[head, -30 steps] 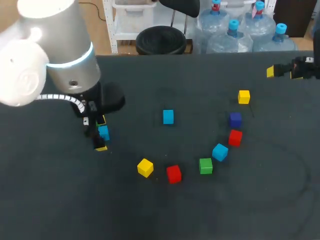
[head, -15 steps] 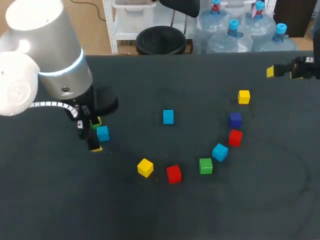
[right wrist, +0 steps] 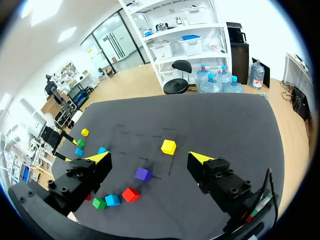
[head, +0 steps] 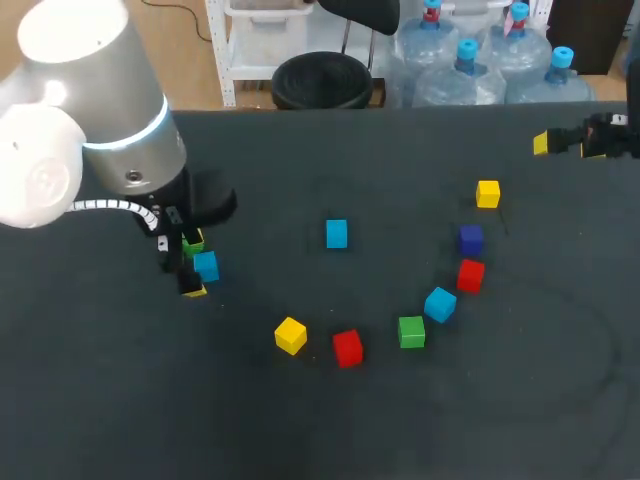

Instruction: Place the blue cubes, place green cubes on the blue cubes, place the yellow cubes on the green cubes, then place the red cubes on the yellow cubes, and place purple cube on the red cubes.

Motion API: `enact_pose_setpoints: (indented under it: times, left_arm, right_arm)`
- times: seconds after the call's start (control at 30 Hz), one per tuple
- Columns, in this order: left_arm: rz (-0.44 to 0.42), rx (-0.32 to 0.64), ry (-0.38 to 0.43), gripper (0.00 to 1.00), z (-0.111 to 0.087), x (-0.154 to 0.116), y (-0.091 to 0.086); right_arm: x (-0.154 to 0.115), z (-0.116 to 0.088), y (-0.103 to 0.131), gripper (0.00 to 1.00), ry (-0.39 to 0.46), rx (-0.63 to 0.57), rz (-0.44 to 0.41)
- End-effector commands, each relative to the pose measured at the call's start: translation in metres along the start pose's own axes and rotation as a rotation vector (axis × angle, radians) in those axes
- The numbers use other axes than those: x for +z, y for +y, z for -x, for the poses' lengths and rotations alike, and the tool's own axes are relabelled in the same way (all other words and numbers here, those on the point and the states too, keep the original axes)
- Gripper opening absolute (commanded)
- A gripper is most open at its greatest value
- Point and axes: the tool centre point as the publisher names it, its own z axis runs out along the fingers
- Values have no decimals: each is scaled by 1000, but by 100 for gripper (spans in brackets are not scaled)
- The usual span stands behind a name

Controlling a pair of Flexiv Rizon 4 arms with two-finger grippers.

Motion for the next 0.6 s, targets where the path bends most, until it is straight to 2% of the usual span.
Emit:
enact_pose_setpoints:
  times: [0.03,0.37,0.43,0.6]
  left_arm:
    - [-17,7,0,100,0,7,8]
    - [-30,13,8,99,-3,13,15]
    - [-32,13,10,96,-4,14,15]
    - [-40,12,9,81,-4,18,13]
  right_arm:
    - [0,0,0,100,-1,0,-2]
    - [0,0,0,100,-1,0,-2]
    - [0,0,0,100,-1,0,-2]
    - [0,0,0,100,-1,0,-2]
